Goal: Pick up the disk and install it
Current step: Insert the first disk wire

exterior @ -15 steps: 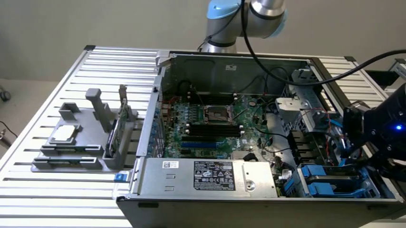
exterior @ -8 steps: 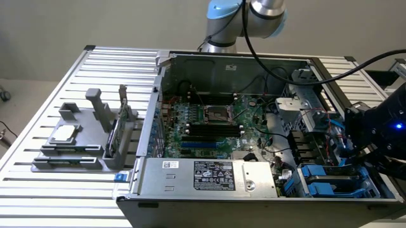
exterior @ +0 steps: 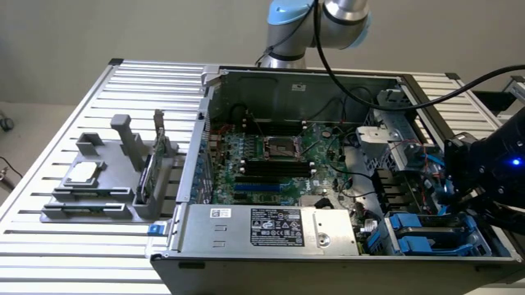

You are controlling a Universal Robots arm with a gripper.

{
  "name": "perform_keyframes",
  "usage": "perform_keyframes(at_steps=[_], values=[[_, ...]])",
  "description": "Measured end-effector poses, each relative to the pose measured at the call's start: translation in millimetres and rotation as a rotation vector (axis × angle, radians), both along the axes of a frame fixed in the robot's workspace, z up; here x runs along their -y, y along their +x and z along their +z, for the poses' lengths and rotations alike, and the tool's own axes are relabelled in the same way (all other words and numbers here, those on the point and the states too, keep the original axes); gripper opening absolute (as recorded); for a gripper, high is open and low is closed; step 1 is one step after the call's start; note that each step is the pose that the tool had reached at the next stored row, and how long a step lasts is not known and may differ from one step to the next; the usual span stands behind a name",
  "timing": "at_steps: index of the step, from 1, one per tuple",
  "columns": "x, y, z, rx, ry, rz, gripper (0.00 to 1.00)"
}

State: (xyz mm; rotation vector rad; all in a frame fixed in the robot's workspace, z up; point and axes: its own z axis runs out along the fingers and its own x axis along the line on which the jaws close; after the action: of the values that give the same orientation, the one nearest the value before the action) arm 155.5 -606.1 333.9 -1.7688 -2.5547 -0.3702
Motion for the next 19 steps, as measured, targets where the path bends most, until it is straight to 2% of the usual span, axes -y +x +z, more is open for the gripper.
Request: perform_keyframes(at_steps=[2, 4, 8, 19], values=[[0.8, -0.3, 1.3, -0.0074, 0.0014, -0.005, 0.18], [1.8, -0.8, 3.5, -0.0102, 0.0046, -0.007, 0.18], [4.7, -3.3, 8.4, -0.0136, 0.0075, -0.01, 0.18], [11.4, -13.3, 12.1, -0.0211, 0.0077, -0.014, 0.18]])
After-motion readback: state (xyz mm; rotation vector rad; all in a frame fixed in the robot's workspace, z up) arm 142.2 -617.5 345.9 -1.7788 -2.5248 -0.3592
